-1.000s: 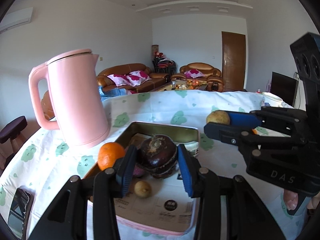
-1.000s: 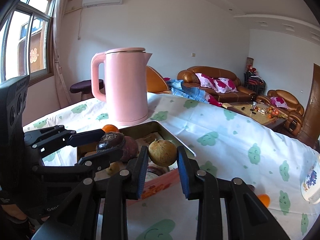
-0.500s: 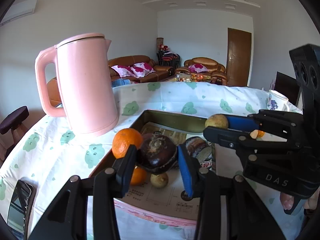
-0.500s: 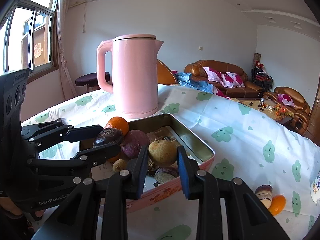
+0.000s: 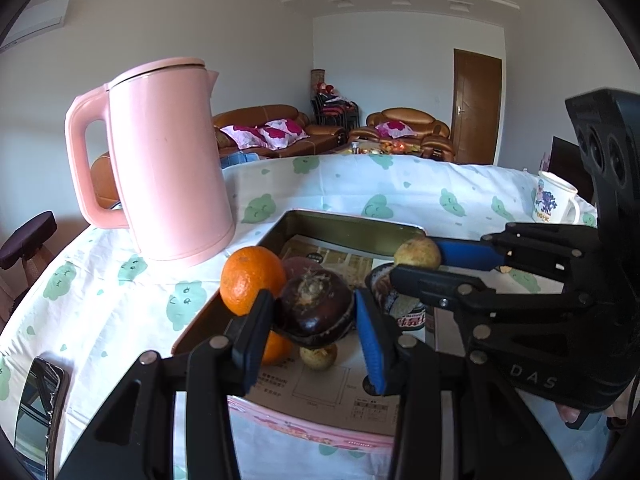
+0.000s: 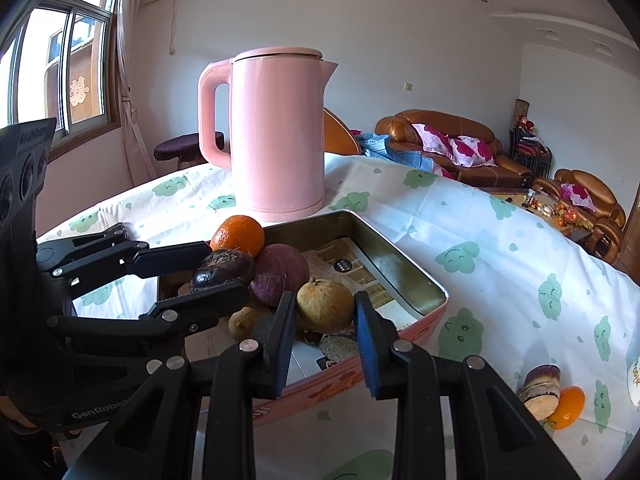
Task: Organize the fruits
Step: 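Lower the dark brown fruit into the tin with the left gripper while the right releases the yellow fruit, then move both grippers from the tin back to the remaining fruit, then grasp the purple yam slice with the left gripper while the right grasps the orange, then lift the yam slice with the left gripper while the right lifts the orange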
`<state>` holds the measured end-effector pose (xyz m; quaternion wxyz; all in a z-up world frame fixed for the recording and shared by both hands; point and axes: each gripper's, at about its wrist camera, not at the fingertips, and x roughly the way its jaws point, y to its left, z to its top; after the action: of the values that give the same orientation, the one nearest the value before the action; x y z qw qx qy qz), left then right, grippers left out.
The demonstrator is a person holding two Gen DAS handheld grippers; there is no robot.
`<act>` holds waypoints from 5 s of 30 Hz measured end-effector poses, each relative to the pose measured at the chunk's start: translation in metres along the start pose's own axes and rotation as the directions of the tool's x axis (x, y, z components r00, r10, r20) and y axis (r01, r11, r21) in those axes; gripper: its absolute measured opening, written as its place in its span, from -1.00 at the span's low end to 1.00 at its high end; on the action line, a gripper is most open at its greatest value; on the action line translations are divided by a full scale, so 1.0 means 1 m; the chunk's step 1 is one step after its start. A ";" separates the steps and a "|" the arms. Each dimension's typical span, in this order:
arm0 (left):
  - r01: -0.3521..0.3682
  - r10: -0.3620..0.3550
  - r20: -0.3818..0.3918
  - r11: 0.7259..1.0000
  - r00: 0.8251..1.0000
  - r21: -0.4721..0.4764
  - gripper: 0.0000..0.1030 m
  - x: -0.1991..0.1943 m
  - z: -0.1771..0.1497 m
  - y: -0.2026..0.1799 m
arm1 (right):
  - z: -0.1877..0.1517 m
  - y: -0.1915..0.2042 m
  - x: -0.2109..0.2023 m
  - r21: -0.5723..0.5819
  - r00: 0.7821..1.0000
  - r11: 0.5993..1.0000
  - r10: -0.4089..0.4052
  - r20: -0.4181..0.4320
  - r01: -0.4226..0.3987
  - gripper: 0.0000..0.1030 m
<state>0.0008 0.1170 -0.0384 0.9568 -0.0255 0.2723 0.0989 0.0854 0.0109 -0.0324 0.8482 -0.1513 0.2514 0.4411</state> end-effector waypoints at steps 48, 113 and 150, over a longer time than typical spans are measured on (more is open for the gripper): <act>0.087 -0.086 0.069 0.996 0.994 -0.009 0.95 -0.020 0.037 -0.042 | -0.017 -0.074 -0.043 0.117 0.983 0.976 -0.184 0.007 0.182 0.08; 0.351 -0.330 -0.309 0.936 0.892 0.013 0.10 0.144 0.052 -0.186 | -0.090 -0.221 -0.065 0.467 0.915 0.788 -0.319 -0.247 0.401 -0.22; 0.326 -0.311 -0.169 0.943 0.935 0.069 -0.20 0.116 0.056 -0.186 | -0.079 -0.198 -0.078 0.390 0.937 0.852 -0.326 -0.125 0.348 -0.22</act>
<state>0.1637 -0.0394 -0.0525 0.9361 -0.0309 0.3428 -0.0728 0.1878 -0.1916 -0.0474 0.9177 -0.0253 0.3302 0.2193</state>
